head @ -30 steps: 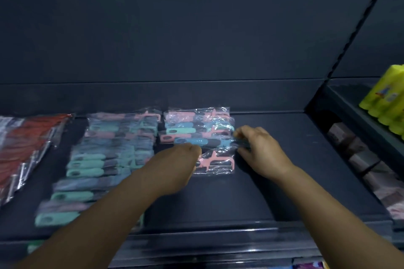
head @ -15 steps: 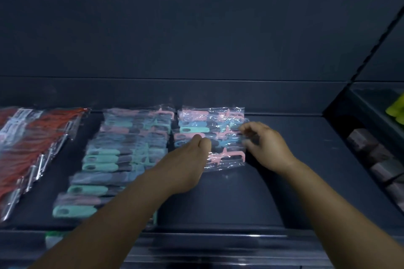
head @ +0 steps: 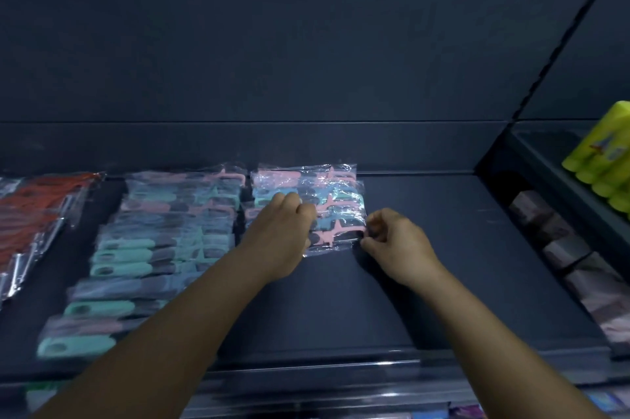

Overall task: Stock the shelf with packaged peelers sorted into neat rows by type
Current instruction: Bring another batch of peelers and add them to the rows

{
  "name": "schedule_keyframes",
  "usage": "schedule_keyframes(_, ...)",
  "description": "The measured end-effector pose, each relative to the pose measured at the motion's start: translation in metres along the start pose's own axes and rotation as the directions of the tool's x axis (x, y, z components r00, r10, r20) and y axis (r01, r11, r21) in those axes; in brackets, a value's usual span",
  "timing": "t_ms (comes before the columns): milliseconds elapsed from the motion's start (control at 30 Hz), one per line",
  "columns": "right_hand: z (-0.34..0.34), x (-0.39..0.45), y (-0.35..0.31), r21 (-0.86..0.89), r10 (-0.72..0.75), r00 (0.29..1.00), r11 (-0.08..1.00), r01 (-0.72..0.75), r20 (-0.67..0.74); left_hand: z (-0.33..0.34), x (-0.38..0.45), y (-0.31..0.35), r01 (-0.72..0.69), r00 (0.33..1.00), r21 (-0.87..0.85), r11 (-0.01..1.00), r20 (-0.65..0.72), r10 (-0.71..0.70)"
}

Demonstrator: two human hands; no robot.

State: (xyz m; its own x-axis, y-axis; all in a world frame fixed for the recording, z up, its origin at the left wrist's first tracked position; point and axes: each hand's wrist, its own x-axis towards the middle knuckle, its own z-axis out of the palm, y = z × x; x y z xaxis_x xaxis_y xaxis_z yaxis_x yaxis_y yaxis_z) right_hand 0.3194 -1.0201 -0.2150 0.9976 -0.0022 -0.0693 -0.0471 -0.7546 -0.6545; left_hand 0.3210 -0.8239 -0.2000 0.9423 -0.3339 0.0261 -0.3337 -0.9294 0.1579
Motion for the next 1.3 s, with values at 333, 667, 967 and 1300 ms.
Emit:
schedule_keyframes(333,0.015,0.014,-0.02,-0.082,0.008,1.0,0.997,-0.008,-0.001,0.016,-0.006,-0.016,0.39,0.91,0.0,0.921,0.15,-0.386)
schedule_keyframes(667,0.015,0.012,-0.017,-0.067,0.02,1.0,0.998,-0.018,0.016,0.013,0.002,-0.015,0.343,0.93,-0.031,0.939,0.152,-0.334)
schedule_keyframes(967,0.016,0.009,-0.021,-0.159,-0.002,1.0,0.987,0.002,0.002,0.011,0.002,-0.016,0.283,0.945,0.02,0.959,0.168,-0.282)
schedule_keyframes(1300,0.021,-0.007,-0.021,-0.315,-0.09,0.994,0.943,0.104,0.059,0.017,-0.009,-0.008,0.077,0.985,0.096,0.992,0.145,-0.09)
